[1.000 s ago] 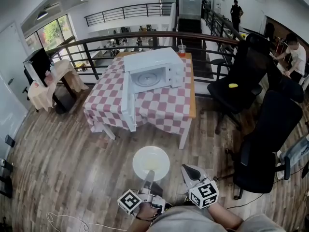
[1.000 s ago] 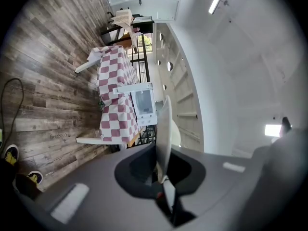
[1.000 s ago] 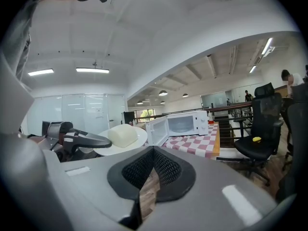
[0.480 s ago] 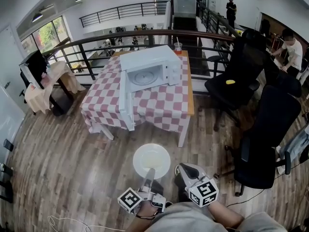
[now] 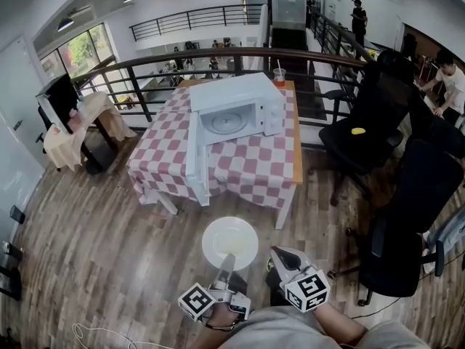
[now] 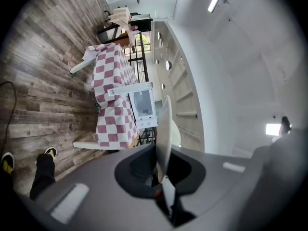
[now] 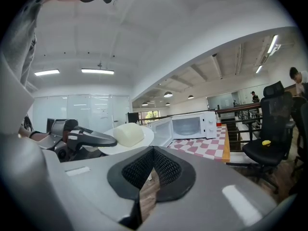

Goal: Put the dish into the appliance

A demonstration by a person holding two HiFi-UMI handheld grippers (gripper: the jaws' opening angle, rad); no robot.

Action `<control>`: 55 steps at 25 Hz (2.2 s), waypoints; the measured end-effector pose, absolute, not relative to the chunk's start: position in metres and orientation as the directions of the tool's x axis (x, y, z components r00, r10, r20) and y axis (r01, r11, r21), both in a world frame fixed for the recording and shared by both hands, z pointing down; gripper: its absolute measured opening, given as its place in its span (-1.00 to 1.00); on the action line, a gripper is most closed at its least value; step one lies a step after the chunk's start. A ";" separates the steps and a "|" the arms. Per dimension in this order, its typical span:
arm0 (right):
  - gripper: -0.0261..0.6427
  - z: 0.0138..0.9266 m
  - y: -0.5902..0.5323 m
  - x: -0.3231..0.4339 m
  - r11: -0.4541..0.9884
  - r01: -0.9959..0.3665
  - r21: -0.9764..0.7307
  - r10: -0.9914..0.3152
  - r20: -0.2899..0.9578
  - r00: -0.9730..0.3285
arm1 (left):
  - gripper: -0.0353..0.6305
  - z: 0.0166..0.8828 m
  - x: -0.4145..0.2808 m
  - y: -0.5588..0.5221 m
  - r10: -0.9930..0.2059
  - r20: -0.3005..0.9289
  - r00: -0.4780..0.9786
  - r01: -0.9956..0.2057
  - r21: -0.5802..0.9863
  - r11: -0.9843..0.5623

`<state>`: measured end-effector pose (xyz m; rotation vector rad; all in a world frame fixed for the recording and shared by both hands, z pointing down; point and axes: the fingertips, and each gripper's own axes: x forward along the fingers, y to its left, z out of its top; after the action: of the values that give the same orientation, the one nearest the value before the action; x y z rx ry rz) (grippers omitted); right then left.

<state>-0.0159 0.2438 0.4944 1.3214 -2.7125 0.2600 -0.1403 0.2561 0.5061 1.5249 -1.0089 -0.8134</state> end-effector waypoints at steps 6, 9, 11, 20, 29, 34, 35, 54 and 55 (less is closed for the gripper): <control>-0.93 0.504 0.211 -0.022 0.619 -0.778 -0.105 -0.757 0.186 -0.627 | -0.82 0.513 -0.144 0.223 -0.914 0.023 0.404 -0.165 0.985 -0.048; -0.93 0.507 0.191 -0.022 0.621 -0.776 -0.105 -0.756 0.182 -0.629 | -0.82 0.517 -0.141 0.204 -0.910 0.024 0.413 -0.171 0.984 -0.051; -0.93 0.509 0.177 -0.022 0.622 -0.776 -0.108 -0.755 0.180 -0.630 | -0.82 0.520 -0.141 0.190 -0.911 0.034 0.411 -0.167 0.985 -0.039; -0.93 0.510 0.099 -0.008 0.618 -0.776 -0.122 -0.752 0.194 -0.630 | -0.82 0.522 -0.131 0.118 -0.917 0.046 0.397 -0.165 0.986 -0.022; -0.93 0.508 0.036 0.003 0.629 -0.763 -0.148 -0.738 0.196 -0.646 | -0.82 0.518 -0.117 0.055 -0.919 0.065 0.388 -0.176 0.984 -0.005; -0.93 0.505 -0.002 0.012 0.638 -0.756 -0.150 -0.731 0.192 -0.655 | -0.82 0.515 -0.106 0.021 -0.922 0.065 0.381 -0.170 0.985 -0.001; -0.93 0.505 -0.009 0.013 0.639 -0.754 -0.150 -0.730 0.191 -0.657 | -0.82 0.514 -0.104 0.014 -0.924 0.064 0.378 -0.169 0.986 -0.001; -0.92 0.505 -0.092 0.037 0.677 -0.720 -0.153 -0.698 0.174 -0.694 | -0.82 0.517 -0.081 -0.062 -0.936 0.092 0.339 -0.203 0.979 0.022; -0.93 0.505 -0.093 0.038 0.678 -0.719 -0.154 -0.698 0.173 -0.695 | -0.82 0.517 -0.079 -0.064 -0.937 0.089 0.339 -0.204 0.979 0.019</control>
<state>0.0382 -0.0931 0.5047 1.1789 -2.7855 0.3209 -0.0795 -0.0643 0.5168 1.4574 -1.1046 -0.8030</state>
